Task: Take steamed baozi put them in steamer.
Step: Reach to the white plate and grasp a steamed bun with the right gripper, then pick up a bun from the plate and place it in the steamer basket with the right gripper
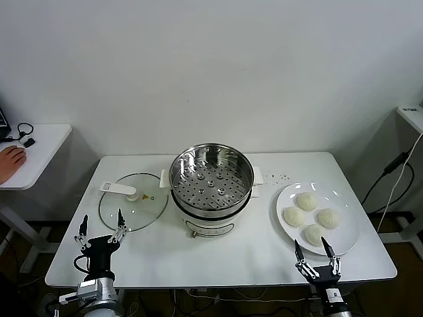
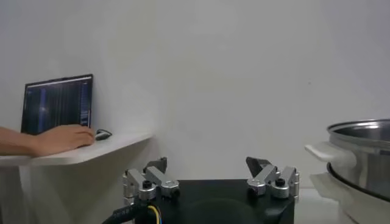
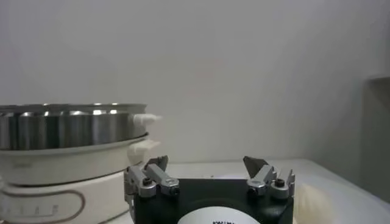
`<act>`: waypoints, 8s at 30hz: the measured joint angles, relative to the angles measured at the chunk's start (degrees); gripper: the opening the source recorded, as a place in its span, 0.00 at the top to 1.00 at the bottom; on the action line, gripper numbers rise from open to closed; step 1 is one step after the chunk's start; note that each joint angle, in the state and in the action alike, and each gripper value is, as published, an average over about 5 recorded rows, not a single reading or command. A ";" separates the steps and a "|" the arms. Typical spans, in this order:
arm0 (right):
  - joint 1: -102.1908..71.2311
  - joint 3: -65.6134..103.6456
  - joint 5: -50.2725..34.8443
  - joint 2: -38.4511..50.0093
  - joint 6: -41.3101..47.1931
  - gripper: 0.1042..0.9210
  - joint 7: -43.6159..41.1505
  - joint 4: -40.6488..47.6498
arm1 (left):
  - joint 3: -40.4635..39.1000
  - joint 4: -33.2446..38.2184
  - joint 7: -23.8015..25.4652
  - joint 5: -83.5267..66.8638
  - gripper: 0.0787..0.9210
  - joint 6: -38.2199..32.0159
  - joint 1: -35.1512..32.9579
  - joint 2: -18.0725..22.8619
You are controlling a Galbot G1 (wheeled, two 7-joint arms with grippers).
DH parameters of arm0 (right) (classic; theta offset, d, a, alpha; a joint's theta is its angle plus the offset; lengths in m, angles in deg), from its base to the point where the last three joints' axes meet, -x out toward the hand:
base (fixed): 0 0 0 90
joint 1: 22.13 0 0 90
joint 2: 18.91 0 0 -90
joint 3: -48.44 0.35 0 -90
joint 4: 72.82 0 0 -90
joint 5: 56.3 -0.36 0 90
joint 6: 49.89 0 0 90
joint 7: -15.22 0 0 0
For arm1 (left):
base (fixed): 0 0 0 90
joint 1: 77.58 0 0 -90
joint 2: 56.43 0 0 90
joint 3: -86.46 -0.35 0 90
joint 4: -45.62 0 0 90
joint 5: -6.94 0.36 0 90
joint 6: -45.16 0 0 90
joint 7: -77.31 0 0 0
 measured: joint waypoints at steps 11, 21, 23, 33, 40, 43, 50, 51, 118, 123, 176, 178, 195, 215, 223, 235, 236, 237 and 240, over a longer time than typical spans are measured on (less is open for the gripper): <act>4.90 3.15 0.15 3.45 10.79 0.12 0.25 -1.52 | -0.45 -0.36 0.12 0.25 0.12 0.00 0.36 0.00; 14.88 2.48 0.08 9.87 21.60 0.12 -0.78 0.39 | -0.94 -0.70 0.15 0.78 0.12 -0.41 0.15 0.00; 17.28 1.91 0.15 11.41 23.70 0.12 -1.13 1.08 | -1.10 -0.72 0.14 0.97 0.12 -0.60 -0.01 0.00; 29.20 -3.15 0.87 20.29 33.05 0.12 -3.34 4.82 | -2.34 -0.80 0.04 2.11 0.12 -1.39 -0.49 0.00; 38.18 -9.27 1.83 28.49 38.81 0.12 -8.41 8.15 | -3.30 -1.39 0.03 3.23 0.12 -2.15 -0.54 0.00; 42.40 -12.72 2.36 32.27 40.87 0.12 -11.57 9.73 | -3.77 -1.69 0.02 3.73 0.12 -2.52 -0.53 0.00; 52.36 -22.06 4.11 39.46 43.21 0.12 -20.35 13.33 | -5.02 -2.62 -0.07 4.75 0.12 -3.49 -0.61 0.00; 53.94 -23.67 4.53 40.17 43.28 0.12 -21.76 13.89 | -5.19 -2.74 -0.08 4.86 0.12 -3.65 -0.64 0.00; 119.60 -116.70 8.07 17.45 25.60 0.12 -60.93 58.47 | -3.69 -7.04 0.74 5.99 0.12 -6.54 -0.56 0.00; 117.65 -115.41 8.75 16.60 25.89 0.12 -60.46 60.22 | -3.13 -7.52 0.92 6.15 0.12 -6.70 -0.30 0.00; 112.19 -108.83 12.24 11.80 24.07 0.34 -60.26 68.46 | -1.52 -9.83 0.77 6.58 0.12 -7.79 0.68 0.00; 112.94 -109.58 11.98 12.17 23.89 0.34 -60.30 67.70 | -1.58 -9.84 0.75 6.57 0.12 -7.79 0.66 0.00; 129.52 -122.40 5.49 15.64 18.46 0.35 -59.50 52.06 | -2.29 -9.59 0.33 6.54 0.12 -7.53 0.69 0.00; 143.46 -127.10 3.87 5.31 -12.28 0.33 -55.67 56.11 | -3.09 -9.82 -0.22 7.83 0.12 -7.37 0.72 0.00; 142.88 -124.91 5.17 -4.08 -17.66 0.33 -55.19 62.48 | -2.69 -10.12 -0.26 7.78 0.12 -7.43 0.98 0.00; 139.62 -124.32 3.60 -14.23 -20.04 0.33 -55.20 67.35 | -2.13 -10.09 -0.20 6.91 0.12 -7.49 1.13 0.00; 139.29 -124.32 3.40 -14.80 -20.04 0.33 -55.35 67.67 | -2.15 -10.08 -0.19 6.89 0.12 -7.50 1.13 0.00; 138.96 -124.32 3.20 -15.30 -20.04 0.33 -55.51 67.93 | -2.17 -10.08 -0.19 6.88 0.12 -7.51 1.12 0.00; 137.92 -124.39 2.52 -16.49 -20.04 0.33 -56.17 68.51 | -2.22 -10.07 -0.18 6.86 0.12 -7.57 1.06 0.00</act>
